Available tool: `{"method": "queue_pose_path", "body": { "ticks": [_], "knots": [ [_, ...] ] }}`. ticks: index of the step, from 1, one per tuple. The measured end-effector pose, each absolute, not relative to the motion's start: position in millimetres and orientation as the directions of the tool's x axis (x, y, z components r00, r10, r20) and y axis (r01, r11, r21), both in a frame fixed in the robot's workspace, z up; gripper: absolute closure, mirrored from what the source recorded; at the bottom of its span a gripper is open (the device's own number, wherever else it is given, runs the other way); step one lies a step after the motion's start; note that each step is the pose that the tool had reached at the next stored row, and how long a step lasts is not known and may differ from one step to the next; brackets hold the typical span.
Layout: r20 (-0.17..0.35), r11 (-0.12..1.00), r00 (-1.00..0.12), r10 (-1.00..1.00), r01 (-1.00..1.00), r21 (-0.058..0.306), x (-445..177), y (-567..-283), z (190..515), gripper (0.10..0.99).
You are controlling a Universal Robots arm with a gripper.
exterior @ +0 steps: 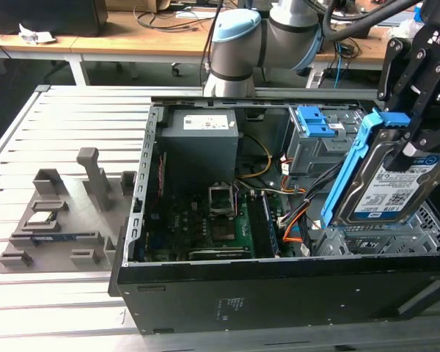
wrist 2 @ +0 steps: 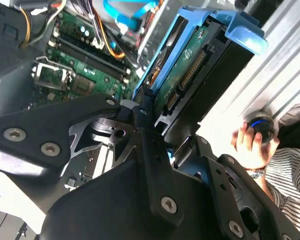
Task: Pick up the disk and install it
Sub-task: 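Pick up the disk, then insert the disk into the insertion slot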
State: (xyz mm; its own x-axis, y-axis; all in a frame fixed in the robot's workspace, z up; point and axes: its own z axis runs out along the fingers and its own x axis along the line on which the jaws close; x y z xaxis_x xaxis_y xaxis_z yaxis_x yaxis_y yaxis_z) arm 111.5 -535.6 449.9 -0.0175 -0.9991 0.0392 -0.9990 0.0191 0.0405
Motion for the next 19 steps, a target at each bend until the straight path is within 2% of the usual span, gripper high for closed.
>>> {"method": "queue_pose_path", "body": {
  "ticks": [5,19],
  "knots": [
    [0.040,0.019,-0.017,-0.999,-0.999,0.041,134.8,-530.0,447.8,0.722],
    [0.040,0.019,-0.017,-0.999,-0.999,0.041,135.3,-530.0,447.8,0.722]
  ]
}}
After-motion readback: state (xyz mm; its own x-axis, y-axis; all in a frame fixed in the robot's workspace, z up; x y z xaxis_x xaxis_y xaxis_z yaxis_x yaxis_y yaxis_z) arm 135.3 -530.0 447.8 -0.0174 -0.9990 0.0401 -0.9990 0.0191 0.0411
